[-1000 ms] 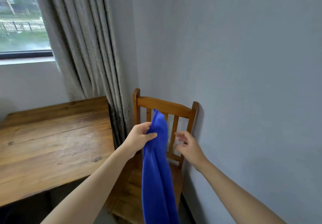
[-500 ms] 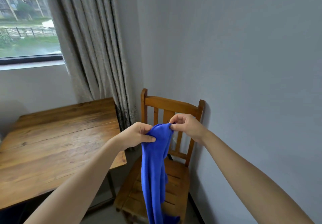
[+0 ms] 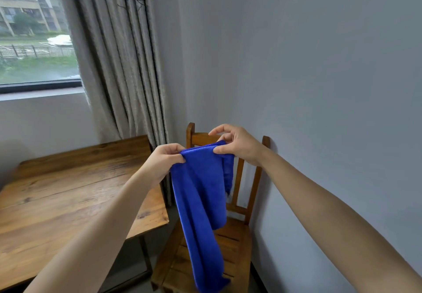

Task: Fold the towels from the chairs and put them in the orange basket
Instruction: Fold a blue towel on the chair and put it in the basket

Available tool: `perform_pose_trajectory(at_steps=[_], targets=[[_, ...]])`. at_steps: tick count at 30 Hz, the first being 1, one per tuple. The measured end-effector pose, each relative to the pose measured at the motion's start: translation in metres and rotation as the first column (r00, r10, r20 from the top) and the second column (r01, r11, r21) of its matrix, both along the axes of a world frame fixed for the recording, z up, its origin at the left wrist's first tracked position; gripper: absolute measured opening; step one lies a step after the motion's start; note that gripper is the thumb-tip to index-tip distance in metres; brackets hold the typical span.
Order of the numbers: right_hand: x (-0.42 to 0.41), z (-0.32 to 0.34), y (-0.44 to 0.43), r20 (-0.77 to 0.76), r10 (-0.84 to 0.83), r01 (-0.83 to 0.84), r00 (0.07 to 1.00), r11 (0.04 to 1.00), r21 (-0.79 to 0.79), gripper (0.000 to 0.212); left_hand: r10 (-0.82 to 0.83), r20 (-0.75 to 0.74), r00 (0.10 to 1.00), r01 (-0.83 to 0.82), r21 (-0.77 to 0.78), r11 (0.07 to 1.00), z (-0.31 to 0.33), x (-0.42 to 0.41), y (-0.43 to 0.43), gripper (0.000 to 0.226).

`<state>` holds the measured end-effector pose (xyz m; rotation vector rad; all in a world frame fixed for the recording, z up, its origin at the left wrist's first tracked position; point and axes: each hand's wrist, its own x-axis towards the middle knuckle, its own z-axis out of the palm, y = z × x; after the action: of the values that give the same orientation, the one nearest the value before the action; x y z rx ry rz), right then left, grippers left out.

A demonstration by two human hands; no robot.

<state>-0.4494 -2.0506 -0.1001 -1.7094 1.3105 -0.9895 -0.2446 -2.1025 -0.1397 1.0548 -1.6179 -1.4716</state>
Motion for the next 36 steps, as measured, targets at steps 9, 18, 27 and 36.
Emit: perform_pose_trajectory(at_steps=[9, 18, 27, 36], targets=[[-0.008, -0.028, 0.0, 0.113, -0.046, 0.017, 0.993, 0.968, 0.249, 0.022, -0.035, -0.136, 0.99, 0.037, 0.017, 0.999, 0.014, -0.002, -0.004, 0.032], [0.018, -0.029, -0.004, 0.218, -0.091, 0.071, 0.972, 0.993, 0.097, 0.012, -0.176, 0.162, 0.971, 0.172, 0.036, 0.984, 0.003, -0.004, 0.004, 0.013], [0.016, -0.037, -0.008, 0.124, -0.022, -0.006, 0.992, 0.974, 0.227, 0.007, 0.097, -0.028, 0.995, -0.101, -0.226, 0.969, 0.001, -0.02, 0.02, 0.01], [-0.005, -0.114, 0.0, -0.154, -0.04, 0.1, 0.987, 0.91, 0.403, 0.006, 0.125, -0.259, 0.958, -0.175, -0.181, 0.968, 0.026, -0.021, 0.005, 0.011]])
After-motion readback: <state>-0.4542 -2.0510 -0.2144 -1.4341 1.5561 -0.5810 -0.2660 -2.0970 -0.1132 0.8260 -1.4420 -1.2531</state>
